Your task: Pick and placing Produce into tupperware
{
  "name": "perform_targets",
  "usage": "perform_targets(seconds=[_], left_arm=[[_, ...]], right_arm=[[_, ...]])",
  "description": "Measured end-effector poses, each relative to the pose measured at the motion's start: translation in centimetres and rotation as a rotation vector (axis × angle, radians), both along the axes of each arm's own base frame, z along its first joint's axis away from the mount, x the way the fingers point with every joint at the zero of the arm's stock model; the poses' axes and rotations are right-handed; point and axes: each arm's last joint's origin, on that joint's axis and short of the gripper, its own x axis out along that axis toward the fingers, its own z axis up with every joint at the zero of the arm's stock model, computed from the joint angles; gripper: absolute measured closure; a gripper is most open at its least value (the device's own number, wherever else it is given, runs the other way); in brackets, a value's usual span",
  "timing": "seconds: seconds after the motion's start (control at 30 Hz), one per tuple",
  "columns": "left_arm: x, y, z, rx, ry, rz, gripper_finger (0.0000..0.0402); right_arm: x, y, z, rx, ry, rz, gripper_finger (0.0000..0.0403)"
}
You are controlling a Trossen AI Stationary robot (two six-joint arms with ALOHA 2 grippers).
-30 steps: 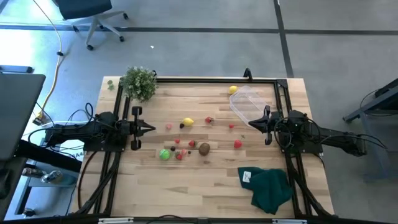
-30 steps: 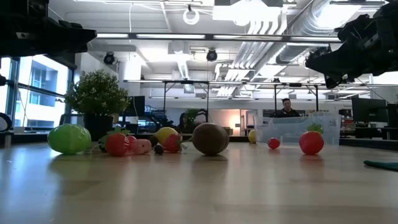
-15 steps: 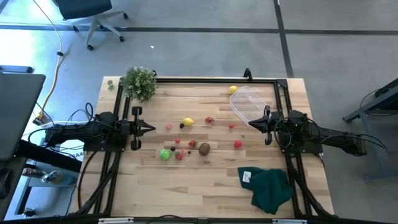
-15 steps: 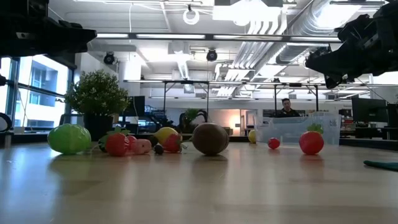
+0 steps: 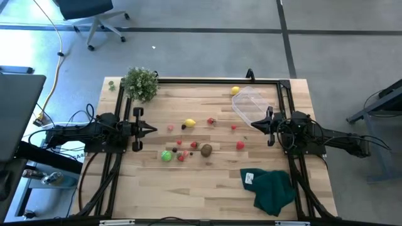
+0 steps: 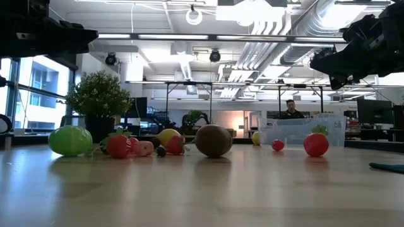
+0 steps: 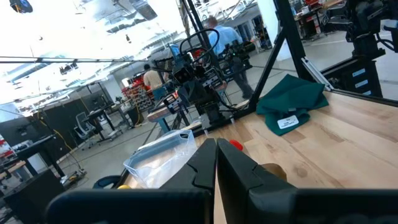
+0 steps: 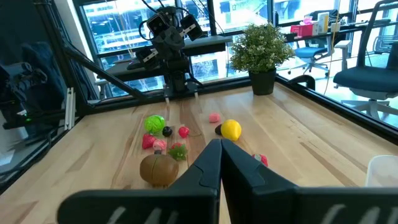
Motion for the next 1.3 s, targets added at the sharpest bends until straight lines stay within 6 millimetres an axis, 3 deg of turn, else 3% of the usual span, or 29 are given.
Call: perform_targets(seconds=[0.67, 1.1, 1.3], left_arm=[[0.0, 0.0, 0.2, -0.019, -0.027, -0.003, 0.0396], [-1.6, 0.2, 4.5, -0.483, -0.555, -0.034, 0.0396], [-2.3, 0.3, 5.3, -0.580, -0.695, -0.043, 0.0396]], right_arm=[[0.0, 0.0, 0.0, 0.000, 0.000, 0.000, 0.0401], [0.0, 0.0, 0.0, 0.001, -0.002, 0.000, 0.0401], [-0.1, 0.0, 1.4, 0.347, -0.175, 0.016, 0.0401]])
